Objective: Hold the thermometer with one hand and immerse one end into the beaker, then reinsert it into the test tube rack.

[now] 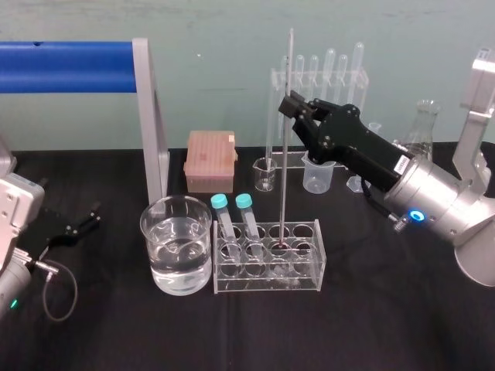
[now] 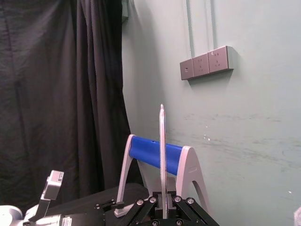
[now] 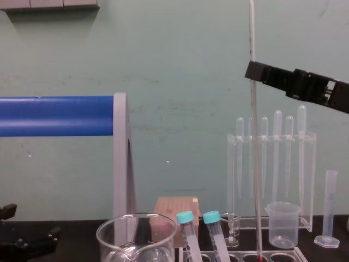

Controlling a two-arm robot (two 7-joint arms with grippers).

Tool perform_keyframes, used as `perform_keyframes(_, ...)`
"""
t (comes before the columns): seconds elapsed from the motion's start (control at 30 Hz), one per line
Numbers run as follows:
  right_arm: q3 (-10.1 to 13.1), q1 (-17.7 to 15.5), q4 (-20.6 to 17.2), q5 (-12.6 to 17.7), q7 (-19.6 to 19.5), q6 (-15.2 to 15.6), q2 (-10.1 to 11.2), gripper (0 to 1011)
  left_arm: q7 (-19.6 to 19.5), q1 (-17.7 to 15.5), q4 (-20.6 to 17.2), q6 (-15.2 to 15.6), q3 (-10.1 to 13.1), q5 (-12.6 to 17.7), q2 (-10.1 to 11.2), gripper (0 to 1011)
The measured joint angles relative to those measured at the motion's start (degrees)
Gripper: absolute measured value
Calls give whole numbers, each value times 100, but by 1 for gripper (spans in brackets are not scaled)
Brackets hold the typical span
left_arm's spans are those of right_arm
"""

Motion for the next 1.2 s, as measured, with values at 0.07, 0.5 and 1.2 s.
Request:
perform_keyframes(0.07, -28, 16, 44, -18, 29, -42, -20, 52, 0, 0, 0, 0, 0, 0, 0, 1008)
perform_keyframes(0.5, -208, 164, 533, -329, 234, -304, -184, 52, 0, 0, 0, 0, 0, 0, 0, 1008)
perform_keyframes(1.2, -406, 200, 1034, -639, 414, -375, -287, 52, 0, 0, 0, 0, 0, 0, 0, 1008)
